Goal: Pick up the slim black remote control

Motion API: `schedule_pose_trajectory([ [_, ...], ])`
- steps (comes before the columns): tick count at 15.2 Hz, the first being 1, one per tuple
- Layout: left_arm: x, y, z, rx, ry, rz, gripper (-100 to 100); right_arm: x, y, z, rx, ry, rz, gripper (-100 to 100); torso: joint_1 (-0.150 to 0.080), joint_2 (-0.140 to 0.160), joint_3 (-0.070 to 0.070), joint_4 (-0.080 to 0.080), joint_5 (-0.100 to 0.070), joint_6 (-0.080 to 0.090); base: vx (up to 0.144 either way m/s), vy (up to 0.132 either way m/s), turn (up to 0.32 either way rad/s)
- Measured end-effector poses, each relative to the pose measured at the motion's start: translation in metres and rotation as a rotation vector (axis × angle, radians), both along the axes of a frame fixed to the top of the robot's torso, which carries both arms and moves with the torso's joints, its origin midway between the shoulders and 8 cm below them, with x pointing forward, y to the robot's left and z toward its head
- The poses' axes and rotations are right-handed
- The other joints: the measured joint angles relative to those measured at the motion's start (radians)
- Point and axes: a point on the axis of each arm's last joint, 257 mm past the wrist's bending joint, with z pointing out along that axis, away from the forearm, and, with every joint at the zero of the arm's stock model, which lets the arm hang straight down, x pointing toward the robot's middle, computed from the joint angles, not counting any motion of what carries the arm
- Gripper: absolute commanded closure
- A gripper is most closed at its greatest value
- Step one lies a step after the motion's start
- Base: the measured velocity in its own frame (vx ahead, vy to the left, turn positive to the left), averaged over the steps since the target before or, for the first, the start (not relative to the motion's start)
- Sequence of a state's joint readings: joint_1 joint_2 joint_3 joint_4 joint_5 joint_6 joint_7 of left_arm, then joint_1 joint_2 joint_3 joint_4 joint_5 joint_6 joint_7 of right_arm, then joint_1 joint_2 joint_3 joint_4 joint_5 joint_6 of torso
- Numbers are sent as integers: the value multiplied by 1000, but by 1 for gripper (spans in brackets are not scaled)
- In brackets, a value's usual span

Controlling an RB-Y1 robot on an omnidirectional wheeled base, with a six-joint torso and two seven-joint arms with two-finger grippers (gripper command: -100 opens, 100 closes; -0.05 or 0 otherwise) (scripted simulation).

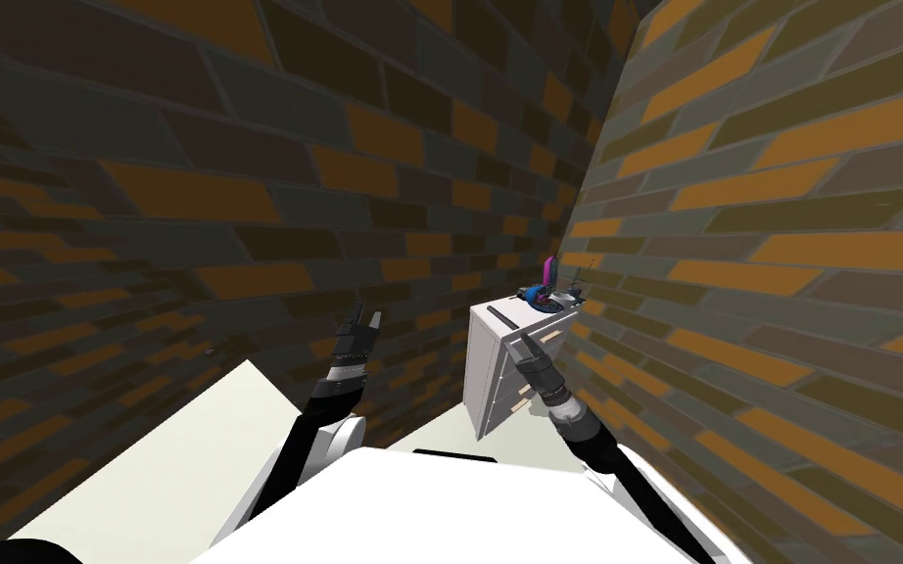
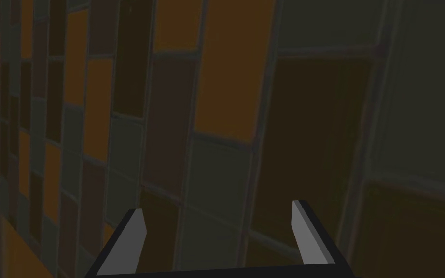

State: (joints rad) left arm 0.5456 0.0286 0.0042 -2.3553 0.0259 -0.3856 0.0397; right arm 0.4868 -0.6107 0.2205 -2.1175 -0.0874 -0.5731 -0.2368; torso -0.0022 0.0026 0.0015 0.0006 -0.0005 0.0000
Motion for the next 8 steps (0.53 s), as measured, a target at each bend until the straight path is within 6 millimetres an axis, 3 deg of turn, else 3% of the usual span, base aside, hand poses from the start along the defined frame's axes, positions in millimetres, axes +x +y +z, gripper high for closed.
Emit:
schedule_pose_trajectory([
  [8, 0, 0, 0, 0, 0, 0, 0, -12, 10, -29, -101, 73, 110, -100, 0, -1, 0, 0, 0, 0, -28, -14, 53],
])
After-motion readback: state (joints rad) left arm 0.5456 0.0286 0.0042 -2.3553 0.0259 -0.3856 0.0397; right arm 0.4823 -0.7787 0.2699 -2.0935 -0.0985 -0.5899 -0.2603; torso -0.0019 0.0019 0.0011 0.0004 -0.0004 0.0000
